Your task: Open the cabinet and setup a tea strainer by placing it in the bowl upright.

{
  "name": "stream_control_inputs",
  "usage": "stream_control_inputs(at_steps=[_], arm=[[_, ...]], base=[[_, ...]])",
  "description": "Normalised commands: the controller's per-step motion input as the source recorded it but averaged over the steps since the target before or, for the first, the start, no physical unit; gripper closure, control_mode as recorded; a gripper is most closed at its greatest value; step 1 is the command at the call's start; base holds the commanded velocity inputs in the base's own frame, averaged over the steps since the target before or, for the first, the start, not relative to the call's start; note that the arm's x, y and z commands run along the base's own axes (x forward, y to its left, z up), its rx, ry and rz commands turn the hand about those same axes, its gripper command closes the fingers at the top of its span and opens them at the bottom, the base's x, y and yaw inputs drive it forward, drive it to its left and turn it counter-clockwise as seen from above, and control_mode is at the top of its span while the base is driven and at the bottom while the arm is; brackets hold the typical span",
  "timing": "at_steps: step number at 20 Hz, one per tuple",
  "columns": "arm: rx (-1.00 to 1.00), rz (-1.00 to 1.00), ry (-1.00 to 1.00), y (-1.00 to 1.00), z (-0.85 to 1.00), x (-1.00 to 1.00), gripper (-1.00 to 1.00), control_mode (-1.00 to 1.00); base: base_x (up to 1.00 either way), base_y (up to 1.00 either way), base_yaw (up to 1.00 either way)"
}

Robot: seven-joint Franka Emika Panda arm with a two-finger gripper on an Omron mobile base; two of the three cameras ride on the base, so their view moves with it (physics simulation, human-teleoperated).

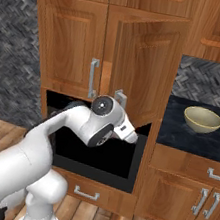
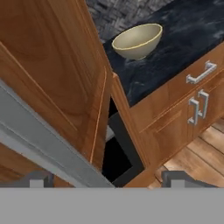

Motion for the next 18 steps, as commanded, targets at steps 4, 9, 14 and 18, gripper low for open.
stream_control_inputs(at_steps=[4,9,14,18], arm=[[0.00,0.06,0.00,0.27,0.76,-0.96,-1.00,-1.00],[-0.03,0.05,0.00,0.51,0.92,-0.72,-1.00,-1.00],[-0.22,0.06,0.01,0.99,0.47,-0.02,-1.00,-1.00],[-0.38,0.07,0.13,1.00,0.00,0.67,-1.00,-1.00]], base=[[0.00,0.00,0.00],[0.00,0.00,0.00],[0.00,0.00,0.00],[0.00,0.00,0.00]])
